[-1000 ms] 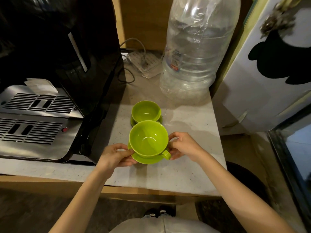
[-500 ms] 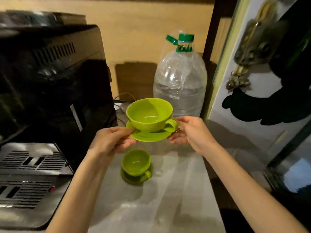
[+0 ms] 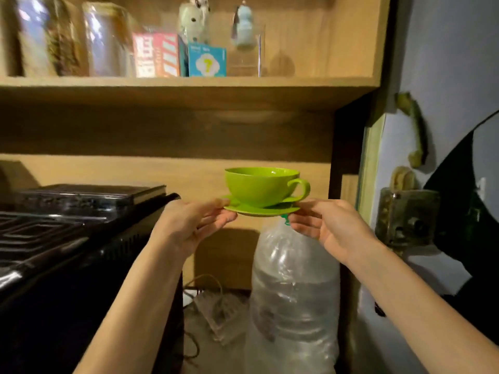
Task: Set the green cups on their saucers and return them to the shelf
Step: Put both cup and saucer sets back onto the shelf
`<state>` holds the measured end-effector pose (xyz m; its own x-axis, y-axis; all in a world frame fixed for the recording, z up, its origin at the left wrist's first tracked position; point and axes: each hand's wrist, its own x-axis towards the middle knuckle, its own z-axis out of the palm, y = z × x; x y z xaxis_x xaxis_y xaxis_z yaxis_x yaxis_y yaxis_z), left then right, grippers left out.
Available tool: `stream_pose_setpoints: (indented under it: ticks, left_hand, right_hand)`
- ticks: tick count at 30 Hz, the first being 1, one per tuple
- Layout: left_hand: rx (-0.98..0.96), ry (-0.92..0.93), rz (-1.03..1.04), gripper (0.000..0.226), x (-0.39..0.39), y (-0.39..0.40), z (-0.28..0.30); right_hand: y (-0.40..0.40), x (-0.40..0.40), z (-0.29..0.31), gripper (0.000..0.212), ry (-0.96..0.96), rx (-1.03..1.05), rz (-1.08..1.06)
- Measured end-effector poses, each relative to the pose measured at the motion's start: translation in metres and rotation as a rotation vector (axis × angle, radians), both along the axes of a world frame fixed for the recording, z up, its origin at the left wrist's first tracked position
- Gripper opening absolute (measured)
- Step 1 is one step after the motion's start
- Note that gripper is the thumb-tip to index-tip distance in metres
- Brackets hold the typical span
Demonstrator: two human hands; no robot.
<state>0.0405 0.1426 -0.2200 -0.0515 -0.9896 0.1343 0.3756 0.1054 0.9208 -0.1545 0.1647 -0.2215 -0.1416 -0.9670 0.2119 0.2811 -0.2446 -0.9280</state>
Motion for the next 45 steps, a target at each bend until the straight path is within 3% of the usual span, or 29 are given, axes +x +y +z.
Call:
stream_pose_setpoints:
  ticks: [8, 20, 37, 42, 45]
  left_hand:
    - [-0.158, 0.009, -0.016, 0.016, -0.002, -0.023, 0.094]
    - [-0.260, 0.012, -0.025, 0.014, -0.005, -0.056, 0.210]
    - [-0.203, -0.083, 0.028, 0.015, -0.017, -0.140, 0.229]
    - [-0.184, -0.032, 0.022, 0.012, -0.019, -0.149, 0.225]
    - [-0.183, 0.017, 0.052, 0.015, -0.021, -0.154, 0.221]
  right_hand:
    - [-0.024, 0.000, 0.094, 0.020, 0.004, -0.126, -0.050]
    - [-0.056, -0.002, 0.213, 0.019, 0.087, -0.234, -0.017]
    - [-0.148, -0.015, 0.241, 0.016, 0.249, -0.127, -0.078]
    - [-0.146, -0.012, 0.249, 0.011, 0.368, -0.043, -0.091]
    - [-0.148, -0.011, 0.252, 0.020, 0.441, -0.003, -0.115]
